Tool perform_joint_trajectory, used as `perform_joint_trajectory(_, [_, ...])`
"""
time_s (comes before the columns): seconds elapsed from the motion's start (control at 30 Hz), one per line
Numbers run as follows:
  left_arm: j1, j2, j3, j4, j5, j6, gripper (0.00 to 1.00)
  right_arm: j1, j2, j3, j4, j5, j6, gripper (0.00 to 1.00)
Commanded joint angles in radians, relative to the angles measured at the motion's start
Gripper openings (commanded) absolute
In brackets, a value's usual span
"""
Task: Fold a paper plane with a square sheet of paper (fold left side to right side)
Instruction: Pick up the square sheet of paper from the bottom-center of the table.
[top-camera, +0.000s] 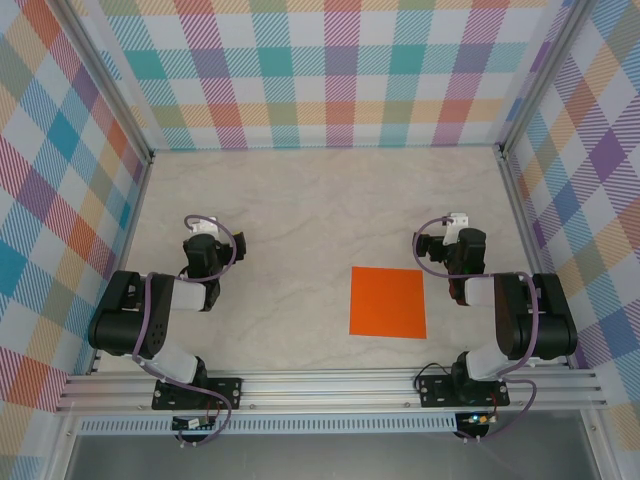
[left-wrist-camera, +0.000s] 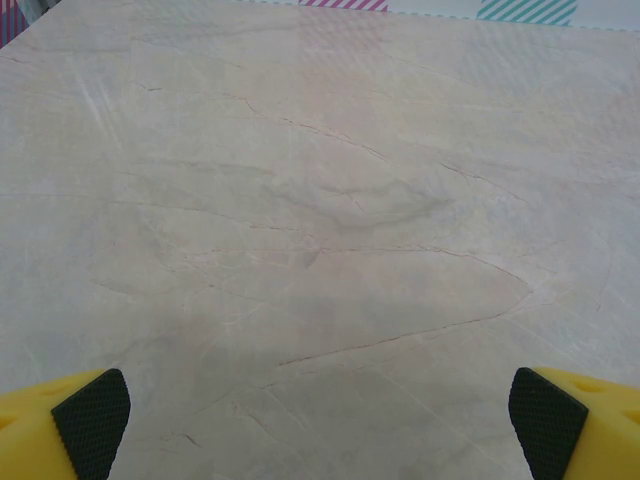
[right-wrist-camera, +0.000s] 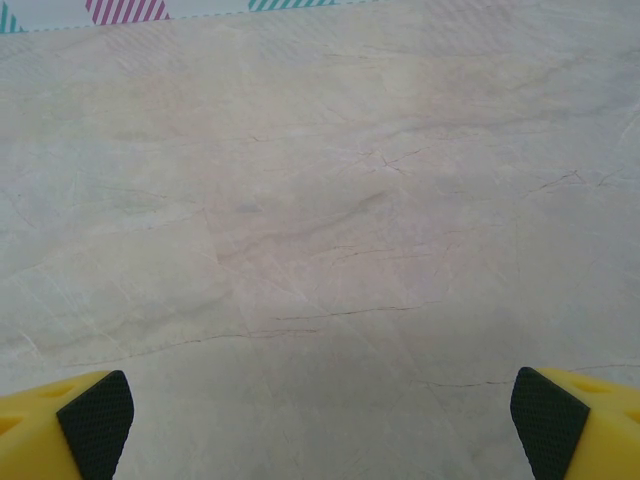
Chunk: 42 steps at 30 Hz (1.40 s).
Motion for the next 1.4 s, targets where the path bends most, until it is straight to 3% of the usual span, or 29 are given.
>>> perform_joint_trajectory(0.0, [0.011,-0.001,0.012,0.001,0.019,0.014,1.0,-0.01,0.004,0.021,0.03,-0.033,0.008,1.0])
perform_joint_trajectory(0.23, [0.011,-0.009,0.012,0.0,0.008,0.012,1.0,-0.012,0.004,0.02,0.03,-0.035,0.007,1.0])
perform_joint_trajectory(0.43, [0.01,-0.207,0.064,-0.281,-0.05,-0.039,1.0,-0.012,-0.023,0.028,-0.004,0.02,0.03,1.0])
perform_joint_trajectory(0.6, [0.01,-0.408,0.196,-0.666,0.076,-0.259,1.0,-0.012,-0.218,0.129,-0.399,0.016,0.071,1.0])
perform_joint_trajectory(0.73, [-0.014,-0.444,0.277,-0.842,0.336,-0.415,1.0,-0.011,-0.384,0.269,-0.854,0.024,0.168,1.0])
perform_joint_trajectory(0.9, [-0.165,-0.388,0.406,-1.065,0.586,-0.471,1.0,-0.008,-0.498,0.433,-1.327,-0.011,0.286,1.0])
perform_joint_trajectory(1.03, [-0.382,-0.307,0.506,-1.191,0.68,-0.487,1.0,-0.006,-0.508,0.504,-1.583,-0.045,0.348,1.0])
perform_joint_trajectory(1.17, [-0.558,-0.217,0.54,-1.127,0.741,-0.551,1.0,-0.002,-0.545,0.458,-1.661,-0.093,0.366,1.0])
perform_joint_trajectory(1.37, [-0.682,-0.092,0.535,-0.925,0.755,-0.653,1.0,0.01,-0.556,0.375,-1.653,-0.127,0.422,1.0])
